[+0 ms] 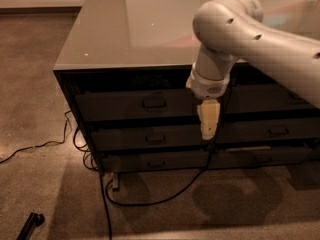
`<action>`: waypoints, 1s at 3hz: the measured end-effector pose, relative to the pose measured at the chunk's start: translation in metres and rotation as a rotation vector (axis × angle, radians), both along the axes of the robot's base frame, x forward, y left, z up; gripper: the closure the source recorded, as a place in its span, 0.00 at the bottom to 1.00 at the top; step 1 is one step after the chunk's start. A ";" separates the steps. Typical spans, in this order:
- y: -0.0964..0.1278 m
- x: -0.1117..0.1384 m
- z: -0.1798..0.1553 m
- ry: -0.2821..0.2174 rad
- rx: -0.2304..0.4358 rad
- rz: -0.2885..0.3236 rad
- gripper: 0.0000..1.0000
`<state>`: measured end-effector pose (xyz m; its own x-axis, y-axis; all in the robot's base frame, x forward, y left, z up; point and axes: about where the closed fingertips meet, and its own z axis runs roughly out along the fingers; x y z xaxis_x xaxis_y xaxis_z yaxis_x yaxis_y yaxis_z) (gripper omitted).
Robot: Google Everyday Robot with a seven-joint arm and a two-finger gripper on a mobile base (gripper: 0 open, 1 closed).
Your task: Open top drawer
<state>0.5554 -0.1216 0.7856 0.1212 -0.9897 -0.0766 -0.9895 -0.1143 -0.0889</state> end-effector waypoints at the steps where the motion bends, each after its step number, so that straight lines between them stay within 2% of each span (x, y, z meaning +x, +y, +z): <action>1: 0.004 0.018 -0.038 0.043 -0.031 0.011 0.00; 2: 0.008 0.045 -0.065 0.093 -0.041 0.005 0.00; 3: 0.017 0.070 -0.060 0.060 -0.010 0.000 0.00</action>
Offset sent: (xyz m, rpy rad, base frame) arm 0.0870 0.0145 -0.0860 -0.0417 0.1352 -0.0122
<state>0.6251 -0.1044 0.7252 0.1167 -0.9904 -0.0737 -0.9930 -0.1149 -0.0280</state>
